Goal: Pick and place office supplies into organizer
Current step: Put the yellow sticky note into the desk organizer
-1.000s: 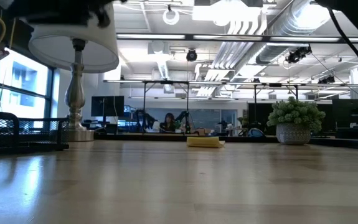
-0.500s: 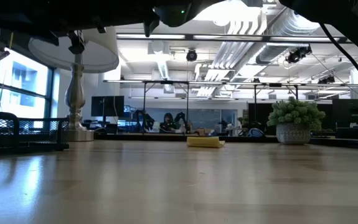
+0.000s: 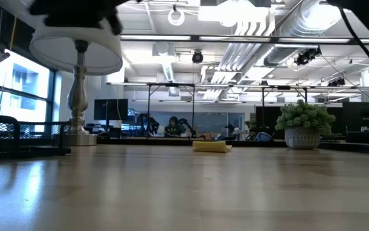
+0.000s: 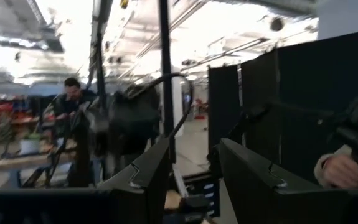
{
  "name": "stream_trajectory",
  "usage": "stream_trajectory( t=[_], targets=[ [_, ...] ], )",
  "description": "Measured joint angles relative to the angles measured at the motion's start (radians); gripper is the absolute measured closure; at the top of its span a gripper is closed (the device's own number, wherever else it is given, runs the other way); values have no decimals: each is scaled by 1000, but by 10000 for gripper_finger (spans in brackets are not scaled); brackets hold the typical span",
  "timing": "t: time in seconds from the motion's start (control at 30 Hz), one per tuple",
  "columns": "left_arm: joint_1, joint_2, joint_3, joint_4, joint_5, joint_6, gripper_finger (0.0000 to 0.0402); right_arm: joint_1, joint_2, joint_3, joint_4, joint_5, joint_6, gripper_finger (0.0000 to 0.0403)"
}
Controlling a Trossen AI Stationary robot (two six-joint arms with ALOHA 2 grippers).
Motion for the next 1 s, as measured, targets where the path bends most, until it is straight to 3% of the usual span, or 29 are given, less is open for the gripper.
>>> stream_trajectory(
  t=[0.17,0.57,0.73,0.87,1.0],
  targets=[
    [0,11,-1,-5,-8,-15,270,2,-61,-2,-308,88,15,270],
    [0,12,-1,0,12,-52,270,5,-57,-22,-1138,515,369,270],
    [0,12,0,0,10,-52,270,-16,-70,-142,-1158,478,371,270],
    [0,12,0,2,9,-55,270,-55,-69,-286,-1006,370,308,270],
    [0,12,0,-1,15,-63,270,-84,-94,-377,-911,371,271,270]
  ],
)
